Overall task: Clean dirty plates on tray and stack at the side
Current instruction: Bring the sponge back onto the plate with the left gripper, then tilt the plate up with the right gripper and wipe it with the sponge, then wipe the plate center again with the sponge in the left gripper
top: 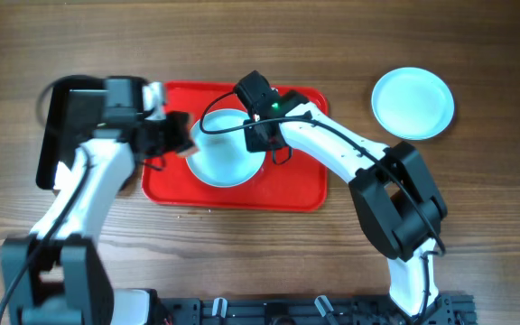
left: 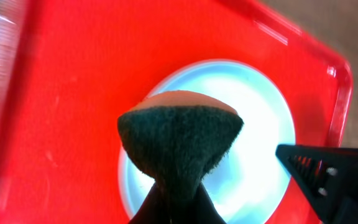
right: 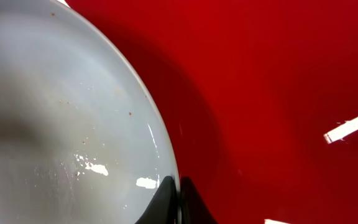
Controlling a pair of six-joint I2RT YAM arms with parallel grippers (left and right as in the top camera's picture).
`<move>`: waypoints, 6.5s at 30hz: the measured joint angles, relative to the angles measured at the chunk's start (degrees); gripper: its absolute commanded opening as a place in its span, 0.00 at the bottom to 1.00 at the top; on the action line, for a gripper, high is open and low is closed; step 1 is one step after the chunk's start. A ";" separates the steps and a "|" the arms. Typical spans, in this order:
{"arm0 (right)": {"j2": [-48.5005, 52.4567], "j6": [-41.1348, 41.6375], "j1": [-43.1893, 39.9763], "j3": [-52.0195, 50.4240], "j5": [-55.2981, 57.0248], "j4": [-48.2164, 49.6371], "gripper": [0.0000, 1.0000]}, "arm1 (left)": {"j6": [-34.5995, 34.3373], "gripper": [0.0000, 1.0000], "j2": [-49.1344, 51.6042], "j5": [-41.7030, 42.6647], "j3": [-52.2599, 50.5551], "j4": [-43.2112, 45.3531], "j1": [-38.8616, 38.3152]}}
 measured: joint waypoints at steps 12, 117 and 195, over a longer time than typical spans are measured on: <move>-0.28 -0.04 0.02 0.13 0.59 -1.79 0.04 | -6.05 0.04 13.35 -2.67 -0.11 8.09 -13.05; -0.31 -1.90 -3.74 -4.55 -2.47 4.68 0.04 | -1.66 0.04 6.47 -18.27 -7.13 10.25 -5.55; 1.42 -0.13 -3.52 -4.63 -9.79 10.34 0.05 | -9.88 0.04 -10.62 -32.35 -5.60 3.02 -11.50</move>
